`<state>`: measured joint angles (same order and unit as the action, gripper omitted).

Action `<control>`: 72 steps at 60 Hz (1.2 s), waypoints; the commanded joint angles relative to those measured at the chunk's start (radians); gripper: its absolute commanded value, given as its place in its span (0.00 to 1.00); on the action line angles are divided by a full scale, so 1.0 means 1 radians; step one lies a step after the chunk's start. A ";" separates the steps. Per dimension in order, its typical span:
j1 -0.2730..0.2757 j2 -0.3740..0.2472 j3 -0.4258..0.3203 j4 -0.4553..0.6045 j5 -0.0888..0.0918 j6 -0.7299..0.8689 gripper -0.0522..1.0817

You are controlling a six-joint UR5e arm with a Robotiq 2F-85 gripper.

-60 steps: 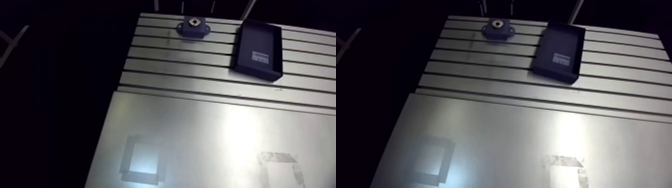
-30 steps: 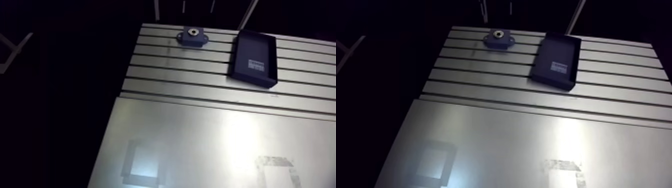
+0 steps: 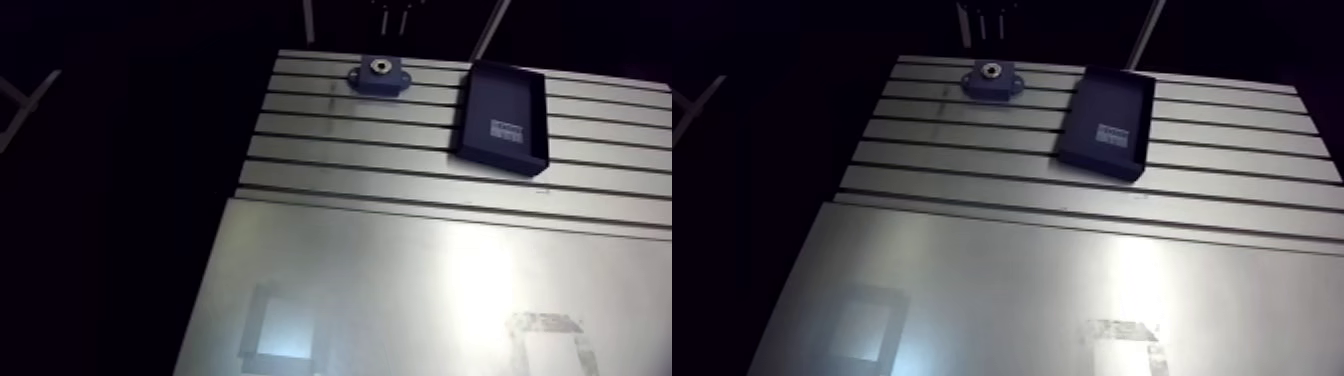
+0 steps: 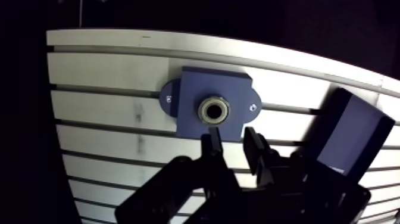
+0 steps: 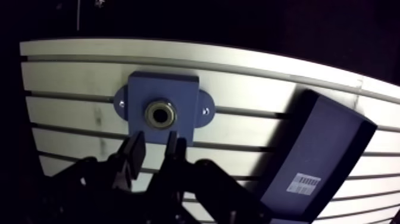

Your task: Pick up the bearing and press it into the housing until flush.

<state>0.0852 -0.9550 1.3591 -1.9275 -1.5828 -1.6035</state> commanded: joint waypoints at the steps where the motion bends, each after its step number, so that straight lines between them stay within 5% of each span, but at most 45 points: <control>1: 0.002 0.006 -0.004 -0.002 0.002 0.003 1.00; 23: 0.004 0.020 0.006 -0.014 -0.003 0.009 1.00; 40: 0.002 0.032 0.027 -0.057 0.002 0.007 1.00; 50: -0.001 0.048 0.027 -0.058 0.020 0.009 1.00; 72: 0.005 0.054 0.039 -0.084 0.019 0.007 1.00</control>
<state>0.0890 -0.9071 1.3925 -1.9984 -1.5646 -1.5956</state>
